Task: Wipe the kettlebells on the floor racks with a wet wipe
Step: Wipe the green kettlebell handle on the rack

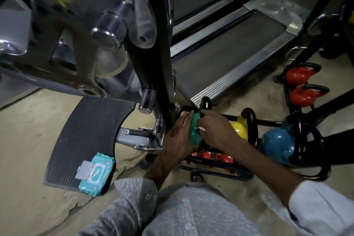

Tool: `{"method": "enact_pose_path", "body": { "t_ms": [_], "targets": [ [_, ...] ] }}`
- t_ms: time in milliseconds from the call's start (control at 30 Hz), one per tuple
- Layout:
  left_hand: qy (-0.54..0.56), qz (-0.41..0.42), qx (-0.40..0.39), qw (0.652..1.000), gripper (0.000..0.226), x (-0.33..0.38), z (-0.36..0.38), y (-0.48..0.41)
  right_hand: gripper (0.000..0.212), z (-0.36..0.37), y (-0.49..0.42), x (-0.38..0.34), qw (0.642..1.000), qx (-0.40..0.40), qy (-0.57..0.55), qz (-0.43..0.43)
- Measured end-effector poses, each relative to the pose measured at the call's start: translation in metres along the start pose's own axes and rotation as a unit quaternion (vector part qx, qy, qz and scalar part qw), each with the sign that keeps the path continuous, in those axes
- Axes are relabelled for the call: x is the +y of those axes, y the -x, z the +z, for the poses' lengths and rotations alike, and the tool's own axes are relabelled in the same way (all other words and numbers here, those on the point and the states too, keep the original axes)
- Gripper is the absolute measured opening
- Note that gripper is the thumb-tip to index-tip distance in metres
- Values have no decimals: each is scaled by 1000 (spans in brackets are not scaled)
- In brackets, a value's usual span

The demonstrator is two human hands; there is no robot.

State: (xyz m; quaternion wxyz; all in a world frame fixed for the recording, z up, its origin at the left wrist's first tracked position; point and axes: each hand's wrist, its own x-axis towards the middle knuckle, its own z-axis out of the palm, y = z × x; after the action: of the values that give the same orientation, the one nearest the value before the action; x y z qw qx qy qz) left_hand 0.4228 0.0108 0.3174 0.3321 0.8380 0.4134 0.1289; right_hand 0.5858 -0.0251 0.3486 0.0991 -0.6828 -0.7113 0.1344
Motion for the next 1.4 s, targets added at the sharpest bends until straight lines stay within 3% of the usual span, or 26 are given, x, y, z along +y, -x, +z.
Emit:
{"method": "enact_pose_path", "body": {
  "t_ms": [33,367,567,633,800,1100,1300,1400],
  "targets": [
    [4,10,-7,1000,114,-2,0,-1,2,4,10,-4,1000,25,-13,-8],
    [-42,64,-78,994,126,-14,-1,-13,21,43,65,-24,981,179,-71,30],
    [-52,67,-80,993,125,-16,0,-15,12,65,87,-19,964,234,-124,34],
    [-60,67,-77,993,123,-15,-2,-15,23,73,94,-18,954,237,-168,73],
    [-51,69,-75,993,131,-11,-3,-14,37,77,99,-17,866,254,-378,205],
    [-42,50,-83,994,130,-5,0,-16,19,88,99,-16,765,249,-481,347],
    [-50,38,-83,995,132,4,-5,-12,25,83,87,-14,790,248,-438,349],
    [-42,35,-81,995,134,9,-6,-10,23,82,80,-8,831,223,-383,336]
  ]
}}
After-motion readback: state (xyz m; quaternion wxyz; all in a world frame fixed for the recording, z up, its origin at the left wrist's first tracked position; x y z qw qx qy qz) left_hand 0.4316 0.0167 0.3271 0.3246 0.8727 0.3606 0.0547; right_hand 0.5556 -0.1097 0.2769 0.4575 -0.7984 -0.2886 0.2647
